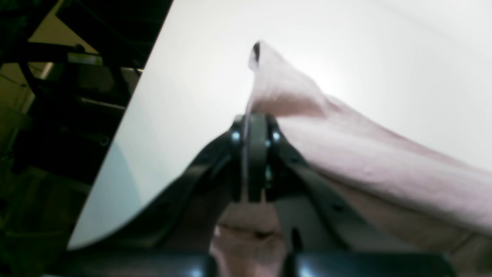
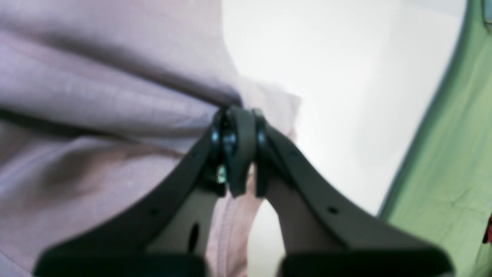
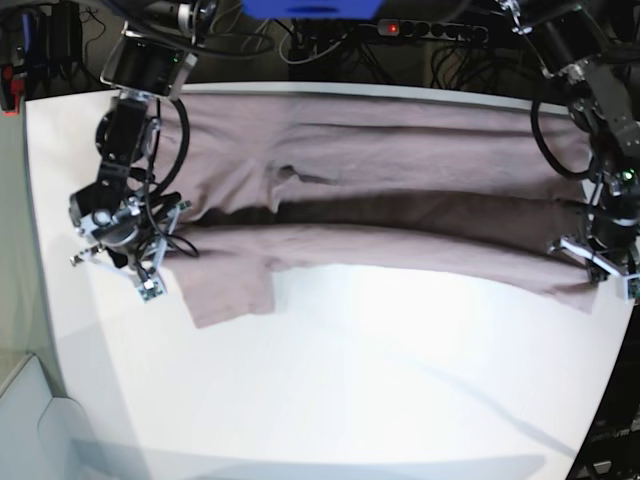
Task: Layout the t-shirt on the table in an organized manner, then fold the t-shirt properly
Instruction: 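Lower the folded hem onto the shirt with both grippers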
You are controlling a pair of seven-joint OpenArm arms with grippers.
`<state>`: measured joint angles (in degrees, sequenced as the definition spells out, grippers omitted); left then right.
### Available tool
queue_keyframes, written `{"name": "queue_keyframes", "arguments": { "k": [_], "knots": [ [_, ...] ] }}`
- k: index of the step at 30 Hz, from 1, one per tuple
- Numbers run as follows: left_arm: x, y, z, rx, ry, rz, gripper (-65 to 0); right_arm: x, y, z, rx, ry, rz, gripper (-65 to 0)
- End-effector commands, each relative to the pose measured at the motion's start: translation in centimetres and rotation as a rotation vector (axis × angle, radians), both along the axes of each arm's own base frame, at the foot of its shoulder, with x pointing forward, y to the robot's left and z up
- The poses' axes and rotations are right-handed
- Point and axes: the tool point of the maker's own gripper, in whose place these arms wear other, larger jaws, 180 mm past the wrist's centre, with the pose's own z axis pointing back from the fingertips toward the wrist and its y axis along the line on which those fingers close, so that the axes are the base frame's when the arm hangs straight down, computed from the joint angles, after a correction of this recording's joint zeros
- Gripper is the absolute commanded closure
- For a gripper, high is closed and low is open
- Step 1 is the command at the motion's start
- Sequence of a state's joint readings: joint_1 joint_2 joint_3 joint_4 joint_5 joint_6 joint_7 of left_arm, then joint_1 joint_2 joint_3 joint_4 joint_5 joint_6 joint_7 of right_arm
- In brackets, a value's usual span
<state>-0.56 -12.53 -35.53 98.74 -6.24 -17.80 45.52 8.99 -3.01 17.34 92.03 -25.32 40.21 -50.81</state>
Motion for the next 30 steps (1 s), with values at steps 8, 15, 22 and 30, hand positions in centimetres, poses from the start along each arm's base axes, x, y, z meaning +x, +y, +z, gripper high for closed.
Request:
{"name": "queue_keyframes", "arguments": {
  "k": [8,15,22,30],
  "knots": [
    [-0.7,0.9,-1.6,-0.002,0.031,0.015,-0.2,0.9,-0.2,1.3,-0.01,-0.048,0.001,0.0],
    [-1.5,1.0,-2.7,-0.009,0.069,0.019,-0.2,0.4,0.1,0.8,0.003,-0.055,0.016,0.0],
    [-2.9,1.0,-4.3,-0.011,0.113,0.019,-0.2,-0.1,-0.3,0.3,-0.003,-0.052,0.022,0.0],
    [-4.5,0.5,-8.7,-0.09,0.209,0.043,-0.2,-0.3,-1.0,0.2,0.0,-0.051,-0.004,0.0]
  ]
}}
